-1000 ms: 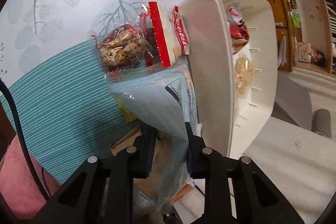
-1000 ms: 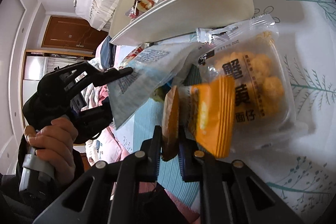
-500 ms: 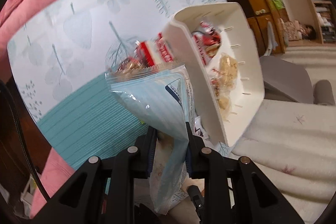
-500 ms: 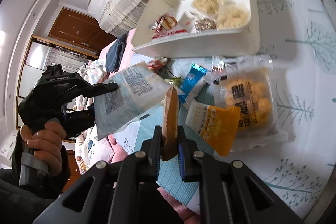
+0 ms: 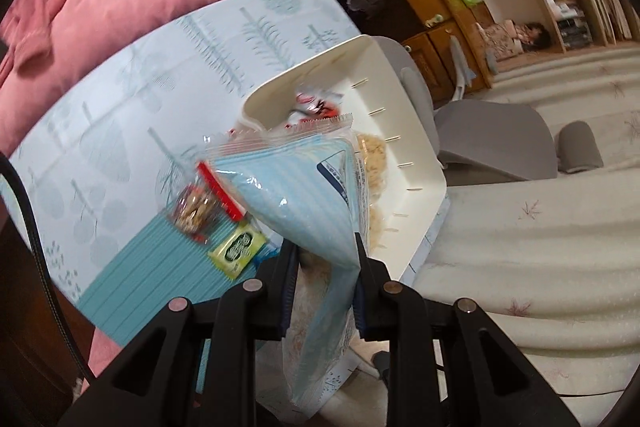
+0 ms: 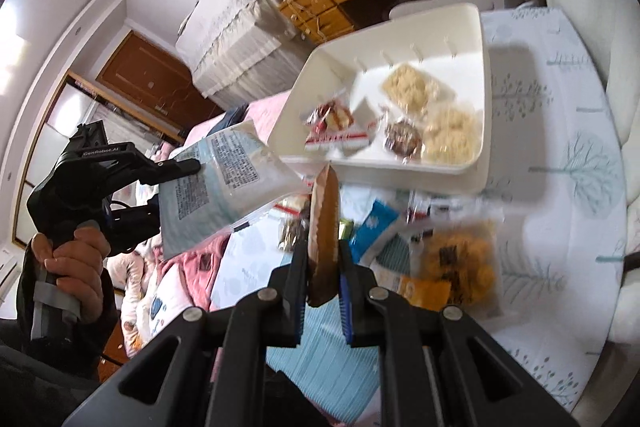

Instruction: Organize snacks

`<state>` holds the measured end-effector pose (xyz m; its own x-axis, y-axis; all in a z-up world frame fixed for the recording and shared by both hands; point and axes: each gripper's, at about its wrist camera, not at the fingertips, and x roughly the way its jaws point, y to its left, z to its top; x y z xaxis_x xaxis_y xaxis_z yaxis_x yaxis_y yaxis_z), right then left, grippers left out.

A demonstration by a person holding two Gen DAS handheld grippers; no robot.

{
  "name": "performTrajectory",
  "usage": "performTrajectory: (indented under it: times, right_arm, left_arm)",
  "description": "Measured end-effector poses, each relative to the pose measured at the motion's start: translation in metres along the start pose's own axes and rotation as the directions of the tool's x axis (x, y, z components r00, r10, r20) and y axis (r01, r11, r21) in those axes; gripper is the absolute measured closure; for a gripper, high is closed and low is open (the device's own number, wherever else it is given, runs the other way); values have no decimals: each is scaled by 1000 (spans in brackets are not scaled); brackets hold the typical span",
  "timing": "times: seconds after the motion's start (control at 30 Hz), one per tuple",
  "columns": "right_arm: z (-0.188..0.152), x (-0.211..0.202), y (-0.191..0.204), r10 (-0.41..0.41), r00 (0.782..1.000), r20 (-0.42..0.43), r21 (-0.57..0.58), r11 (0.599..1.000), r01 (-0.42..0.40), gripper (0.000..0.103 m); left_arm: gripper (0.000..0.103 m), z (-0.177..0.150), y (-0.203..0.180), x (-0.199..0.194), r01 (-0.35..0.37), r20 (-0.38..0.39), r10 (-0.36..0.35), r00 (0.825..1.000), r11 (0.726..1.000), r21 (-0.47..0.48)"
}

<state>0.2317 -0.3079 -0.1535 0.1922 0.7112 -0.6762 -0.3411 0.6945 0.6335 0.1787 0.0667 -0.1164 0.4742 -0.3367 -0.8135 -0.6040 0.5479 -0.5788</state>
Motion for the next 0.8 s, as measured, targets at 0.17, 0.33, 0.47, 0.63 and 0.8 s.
performTrajectory:
  times: [0.17, 0.33, 0.47, 0.63, 0.8]
  right_arm:
    - [17, 0, 7, -41, 997, 65, 2, 999, 41, 90]
    - [29, 5, 10, -101, 989, 111, 24, 995, 99, 90]
    - [37, 9, 7, -141, 979, 145, 61, 989, 134, 90]
    - [45, 12, 1, -194, 965, 176, 117, 978, 175, 90]
    - [49, 22, -5, -252, 950, 184, 163, 961, 224, 90]
  left_arm:
    - [82, 26, -23, 4, -15, -10, 16, 1000, 996, 93]
    - [82, 51, -44, 13, -32, -39, 40, 998, 983, 178]
    - [82, 68, -61, 27, -50, -68, 69, 995, 966, 255]
    - [82, 82, -82, 51, -94, -84, 135, 987, 922, 375]
    - [81, 88, -101, 79, -116, -84, 179, 980, 864, 489]
